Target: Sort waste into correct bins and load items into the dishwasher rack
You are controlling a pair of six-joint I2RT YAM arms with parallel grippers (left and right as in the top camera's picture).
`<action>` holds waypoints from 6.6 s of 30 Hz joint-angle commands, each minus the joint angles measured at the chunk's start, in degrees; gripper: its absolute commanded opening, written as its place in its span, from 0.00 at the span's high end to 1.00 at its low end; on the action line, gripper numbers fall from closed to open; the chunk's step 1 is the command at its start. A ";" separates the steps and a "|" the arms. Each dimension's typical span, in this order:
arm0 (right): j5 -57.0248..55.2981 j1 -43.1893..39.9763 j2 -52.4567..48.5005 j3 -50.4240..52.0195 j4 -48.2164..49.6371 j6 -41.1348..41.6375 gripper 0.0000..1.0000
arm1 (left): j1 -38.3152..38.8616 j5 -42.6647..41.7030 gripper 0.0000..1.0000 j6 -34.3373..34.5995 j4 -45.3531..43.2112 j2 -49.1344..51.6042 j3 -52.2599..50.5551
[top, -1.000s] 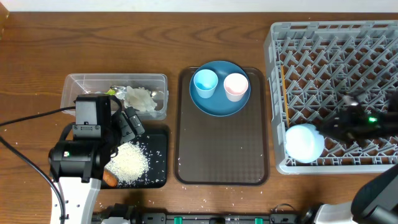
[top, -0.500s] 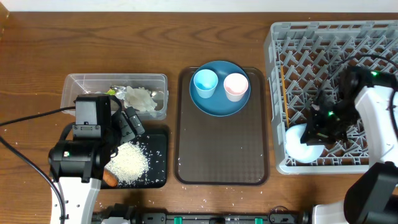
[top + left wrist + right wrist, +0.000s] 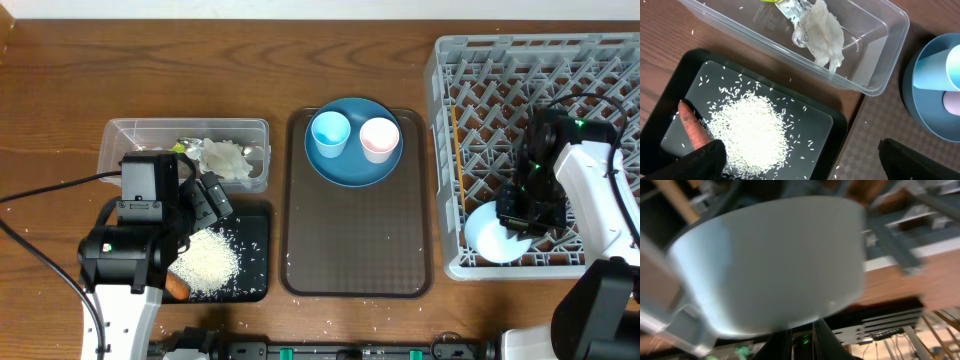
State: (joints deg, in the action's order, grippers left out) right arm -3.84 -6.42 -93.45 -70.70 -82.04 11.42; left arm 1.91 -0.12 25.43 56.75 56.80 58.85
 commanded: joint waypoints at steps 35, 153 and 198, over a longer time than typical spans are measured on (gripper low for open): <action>22.45 5.70 1.20 -13.88 5.11 0.04 0.77 | -0.35 -0.35 0.00 -0.52 0.17 0.11 0.68; 22.08 12.83 1.20 -13.88 11.58 -1.84 0.01 | 22.18 -1.27 0.94 5.27 -7.82 62.99 38.88; 20.37 12.83 1.20 -13.88 14.47 -1.84 0.01 | 6.03 -60.41 0.94 -24.35 10.97 22.18 39.23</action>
State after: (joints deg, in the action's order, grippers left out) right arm 16.93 5.87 -92.95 -83.85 -67.51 10.02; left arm 8.08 -55.83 2.50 67.46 78.91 97.84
